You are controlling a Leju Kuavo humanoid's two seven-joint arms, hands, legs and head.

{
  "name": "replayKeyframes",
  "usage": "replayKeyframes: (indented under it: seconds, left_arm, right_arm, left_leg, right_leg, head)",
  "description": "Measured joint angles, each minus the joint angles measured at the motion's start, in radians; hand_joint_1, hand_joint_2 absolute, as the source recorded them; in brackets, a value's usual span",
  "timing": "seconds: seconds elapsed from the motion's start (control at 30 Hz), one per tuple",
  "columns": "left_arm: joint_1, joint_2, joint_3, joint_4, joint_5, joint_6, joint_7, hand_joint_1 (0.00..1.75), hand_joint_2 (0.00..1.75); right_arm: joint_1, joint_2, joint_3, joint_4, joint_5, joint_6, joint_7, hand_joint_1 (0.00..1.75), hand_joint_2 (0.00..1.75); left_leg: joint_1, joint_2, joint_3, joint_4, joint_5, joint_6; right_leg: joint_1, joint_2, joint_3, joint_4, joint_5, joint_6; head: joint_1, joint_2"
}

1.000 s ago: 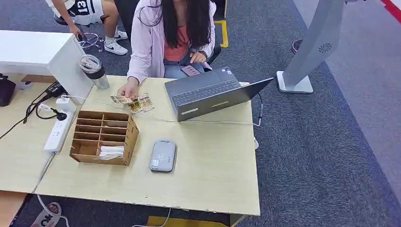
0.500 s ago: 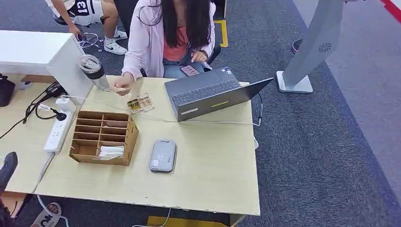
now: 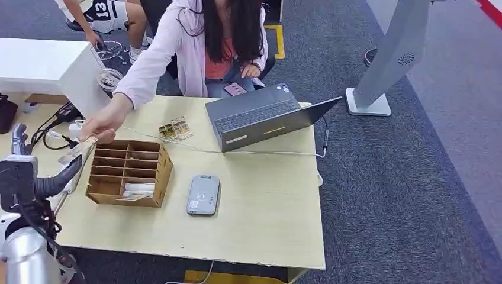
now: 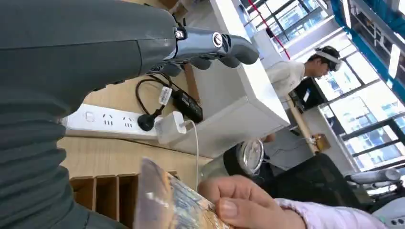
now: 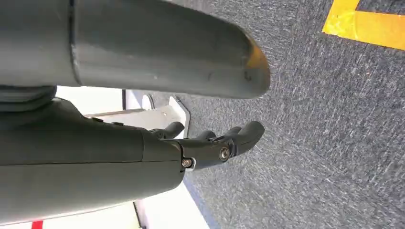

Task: Pass the card to the sensor for recognition and then transmit it.

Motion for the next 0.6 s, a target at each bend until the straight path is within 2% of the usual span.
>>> replayKeyframes:
  seconds: [0.6]
  left_arm:
    - [-0.232, 0.060, -0.255, 0.347, -0.418, 0.238, 0.096, 0.00, 1.75]
  right_arm:
    - [-0.001, -0.018, 0.028, 0.000, 0.045, 0.058, -0.060, 0.00, 1.75]
  left_leg:
    - [0.000, 0.000, 0.000, 0.000, 0.001, 0.000]
  right_leg:
    - [0.000, 0.001, 0.000, 0.000, 0.001, 0.000]
  head:
    - [0.000, 0.000]
